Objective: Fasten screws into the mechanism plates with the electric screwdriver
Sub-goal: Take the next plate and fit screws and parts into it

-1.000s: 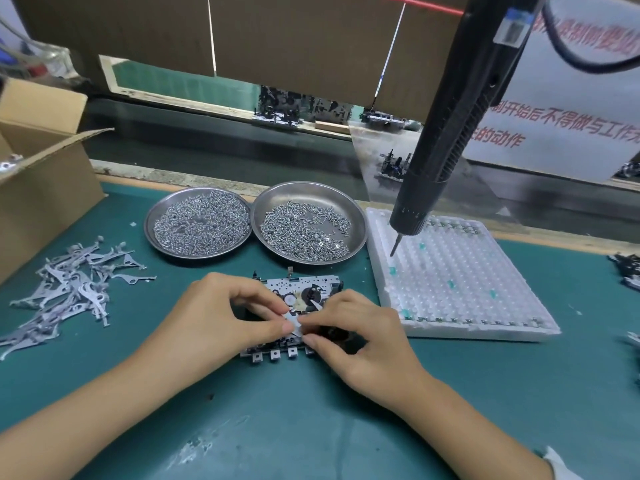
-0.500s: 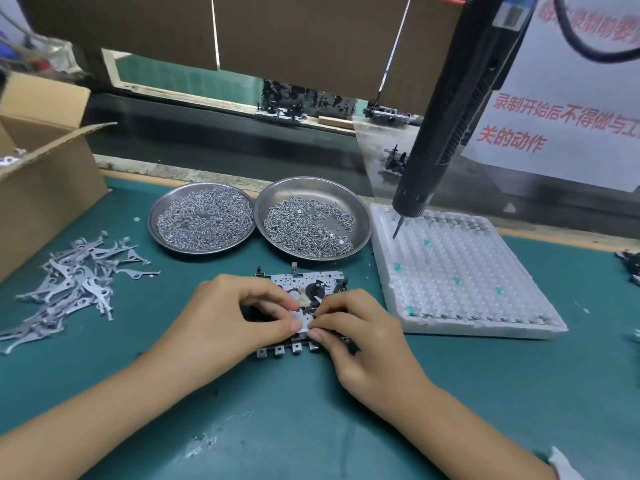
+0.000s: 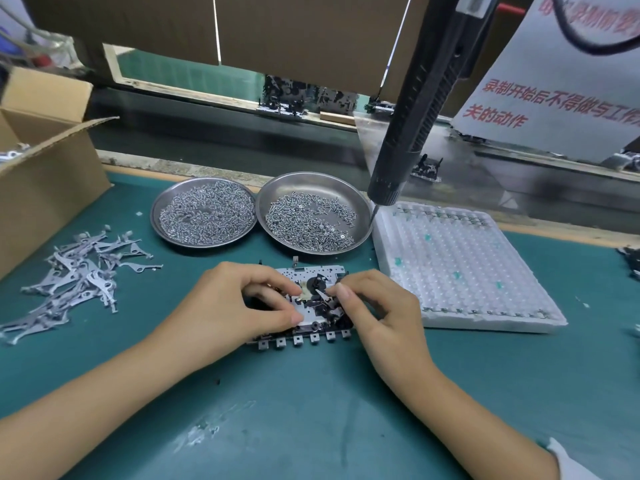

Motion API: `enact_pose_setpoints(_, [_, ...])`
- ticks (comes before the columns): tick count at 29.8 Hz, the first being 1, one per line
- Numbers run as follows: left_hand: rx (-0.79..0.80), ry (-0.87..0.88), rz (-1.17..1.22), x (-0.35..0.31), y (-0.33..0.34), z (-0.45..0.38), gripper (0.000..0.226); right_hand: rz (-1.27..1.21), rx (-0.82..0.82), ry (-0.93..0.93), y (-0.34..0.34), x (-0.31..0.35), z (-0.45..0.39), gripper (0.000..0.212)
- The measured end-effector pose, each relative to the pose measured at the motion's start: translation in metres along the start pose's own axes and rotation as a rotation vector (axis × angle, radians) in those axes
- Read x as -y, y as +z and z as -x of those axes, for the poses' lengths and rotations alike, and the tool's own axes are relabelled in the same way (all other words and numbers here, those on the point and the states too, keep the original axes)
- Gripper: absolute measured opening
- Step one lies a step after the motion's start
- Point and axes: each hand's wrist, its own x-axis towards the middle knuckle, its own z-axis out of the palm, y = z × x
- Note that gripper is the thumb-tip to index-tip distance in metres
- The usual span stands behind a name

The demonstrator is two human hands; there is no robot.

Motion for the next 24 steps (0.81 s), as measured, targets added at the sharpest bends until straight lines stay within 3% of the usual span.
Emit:
enact_pose_setpoints(8, [-0.056,0.154,-0.049,-0.005,-0.004,-0.001,0.021,0.014,0.016,-0.01,0.001,0.002,0.002,0.022])
enact_pose_setpoints(12, [-0.449,0.297,-0.326,-0.002,-0.029,-0.024,0.011,0.011,0.011,-0.024,0.001,0.001,0.003,0.021])
enact_pose_setpoints(14, [-0.542,0.23,-0.629,0.003,-0.047,-0.041,0.024,0.013,0.012,-0.037,0.001,0.0,0.004,0.021])
enact_pose_setpoints(17, [-0.422,-0.028,-0.849,0.01,-0.062,-0.063,0.043,0.017,0.021,-0.054,0.002,0.0,0.005,0.018])
enact_pose_setpoints(19, [-0.38,-0.101,-0.834,0.013,-0.063,-0.069,0.037,0.027,0.031,-0.068,0.002,0.0,0.005,0.018])
enact_pose_setpoints(24, [-0.514,-0.028,-0.827,0.017,-0.059,-0.068,0.007,0.021,0.05,-0.078,0.0,0.0,0.003,0.017])
